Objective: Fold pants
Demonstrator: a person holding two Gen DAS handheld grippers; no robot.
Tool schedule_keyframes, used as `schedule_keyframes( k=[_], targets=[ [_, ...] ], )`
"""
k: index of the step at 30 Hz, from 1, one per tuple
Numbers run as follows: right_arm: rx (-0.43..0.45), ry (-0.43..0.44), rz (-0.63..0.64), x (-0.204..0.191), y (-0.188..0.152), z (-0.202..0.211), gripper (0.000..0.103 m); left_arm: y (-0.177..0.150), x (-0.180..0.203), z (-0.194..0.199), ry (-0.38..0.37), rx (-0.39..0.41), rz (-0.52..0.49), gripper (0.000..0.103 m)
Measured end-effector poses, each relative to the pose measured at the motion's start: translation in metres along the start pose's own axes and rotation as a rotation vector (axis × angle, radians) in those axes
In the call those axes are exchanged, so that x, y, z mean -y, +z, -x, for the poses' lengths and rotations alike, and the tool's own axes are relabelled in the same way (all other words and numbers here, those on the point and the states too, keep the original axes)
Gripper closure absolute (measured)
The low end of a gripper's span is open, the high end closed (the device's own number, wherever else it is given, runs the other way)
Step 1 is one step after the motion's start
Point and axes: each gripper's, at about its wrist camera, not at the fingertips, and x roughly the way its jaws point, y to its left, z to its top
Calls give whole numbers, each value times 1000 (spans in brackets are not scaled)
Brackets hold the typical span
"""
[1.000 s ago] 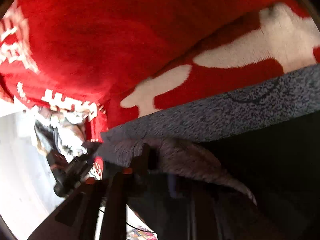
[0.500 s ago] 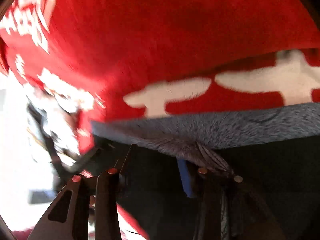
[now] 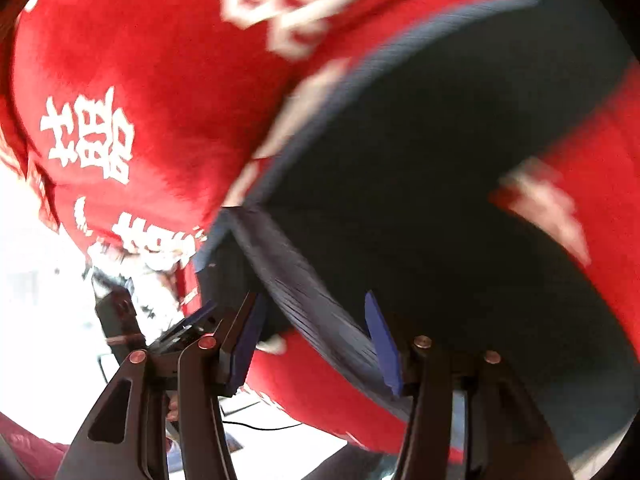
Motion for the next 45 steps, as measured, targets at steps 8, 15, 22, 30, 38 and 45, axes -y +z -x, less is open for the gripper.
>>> schedule_keyframes(
  k=[8, 15, 22, 30, 38, 45],
  targets=[
    [149, -137, -274, 123, -121, 73, 46, -6, 94, -55, -174, -97, -93, 34],
    [224, -103, -401, 180, -188, 69, 46, -28, 110, -68, -202, -109, -111, 34],
    [187, 35, -430, 200, -182, 53, 66, -35, 123, -78, -227, -105, -102, 34],
    [153, 263, -304, 157, -125, 101, 88, 5, 133, -42, -276, -27, 9, 52],
    [155, 266, -187, 136, 33, 148, 88, 96, 157, -35, -193, 82, 51, 51],
    [134, 203, -173, 131, 174, 123, 84, 148, 163, -18, 0, 139, -4, 51]
  ],
)
